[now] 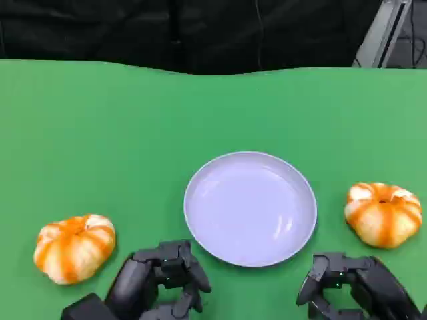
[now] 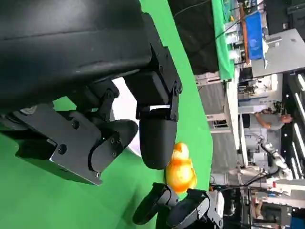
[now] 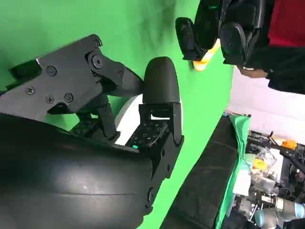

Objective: Grasp the bread from the table and place it into the plate.

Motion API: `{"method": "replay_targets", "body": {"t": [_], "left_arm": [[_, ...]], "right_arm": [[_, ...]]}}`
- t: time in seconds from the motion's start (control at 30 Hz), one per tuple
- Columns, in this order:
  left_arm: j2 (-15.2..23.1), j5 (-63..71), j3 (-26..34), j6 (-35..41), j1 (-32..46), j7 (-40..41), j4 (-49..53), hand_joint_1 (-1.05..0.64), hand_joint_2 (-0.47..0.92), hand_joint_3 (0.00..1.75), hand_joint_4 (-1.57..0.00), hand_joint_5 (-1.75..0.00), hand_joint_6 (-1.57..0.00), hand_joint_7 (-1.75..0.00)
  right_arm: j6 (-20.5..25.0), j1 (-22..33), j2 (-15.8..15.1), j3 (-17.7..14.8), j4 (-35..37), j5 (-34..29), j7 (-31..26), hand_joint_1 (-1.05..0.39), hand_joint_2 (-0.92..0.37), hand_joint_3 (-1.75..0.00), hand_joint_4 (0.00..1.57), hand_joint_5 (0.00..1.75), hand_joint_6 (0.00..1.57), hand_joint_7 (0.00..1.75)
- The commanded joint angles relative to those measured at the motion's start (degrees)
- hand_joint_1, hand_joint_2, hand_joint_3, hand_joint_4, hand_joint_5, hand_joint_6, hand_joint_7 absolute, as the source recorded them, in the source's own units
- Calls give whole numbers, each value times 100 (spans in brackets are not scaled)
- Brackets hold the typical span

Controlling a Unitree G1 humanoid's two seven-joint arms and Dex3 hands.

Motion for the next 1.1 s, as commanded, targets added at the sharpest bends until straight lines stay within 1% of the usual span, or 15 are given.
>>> {"method": "replay_targets", "body": {"t": [0.03,0.53,0.57,0.6,0.63,0.67,0.73,0.77,0.8,0.83,0.9,0.97,1.03,1.1], "left_arm": [[48,-26,16,6,5,26,-17,-5,54,113,-91,-158,-95,-128],[43,-12,29,-36,5,54,-16,-5,54,113,-91,-157,-94,-128],[34,-7,39,-36,12,80,-24,-3,59,103,-91,-143,-96,-116],[21,-8,52,-11,28,112,-50,-2,61,98,-91,-138,-97,-110],[11,-9,61,8,38,132,-68,-4,67,85,-92,-121,-102,-84],[7,-10,64,20,44,141,-79,-4,71,78,-93,-114,-106,-70],[-19,-118,75,104,68,116,-150,-4,74,72,-94,-108,-110,-58],[-38,-199,83,167,86,90,-203,-14,77,58,-95,-80,-111,-34],[-49,-258,86,216,100,72,-246,-17,82,49,-100,-63,-114,-19],[-55,-377,82,273,118,-3,-306,-19,85,41,-102,-49,-115,-9],[-35,-555,69,382,133,-135,-420,-22,90,26,-103,-30,-108,-3],[38,-657,44,507,168,-255,-631,-23,91,16,-102,-17,-100,-1],[91,-722,31,570,192,-365,-763,-25,92,9,-101,-8,-94,0],[104,-954,49,526,191,-620,-801,-30,92,7,-92,-3,-84,0]], "right_arm": [[23,4,-80,-36,-2,27,-16,-13,-62,-94,81,146,84,117],[-39,-32,-74,-38,55,3,-29,-13,-62,-93,81,146,84,116],[-47,-35,-73,-36,61,-1,-29,-13,-62,-93,81,146,84,116],[-52,-37,-72,-36,64,-6,-33,-13,-62,-93,81,146,84,116],[-54,-39,-72,-36,66,-10,-36,-13,-63,-93,81,146,84,116],[-54,-39,-72,-36,67,-12,-38,-13,-63,-93,80,146,84,117],[-20,-38,-73,-33,57,3,-23,-13,-63,-93,80,146,84,117],[6,-37,-73,-31,49,14,-12,-13,-63,-93,81,146,84,117],[24,-36,-73,-30,43,22,-4,-13,-63,-93,81,146,84,116],[24,-41,-75,-31,55,25,0,-13,-64,-92,81,146,84,116],[8,-53,-80,-33,65,11,-9,-14,-63,-92,81,146,84,116],[15,-53,-76,-34,57,15,-11,-13,-63,-92,81,146,84,116],[19,-57,-76,-36,73,19,-9,-13,-63,-92,81,146,85,115],[-26,-76,-81,-38,116,2,-15,-14,-63,-92,81,145,85,115]]}}
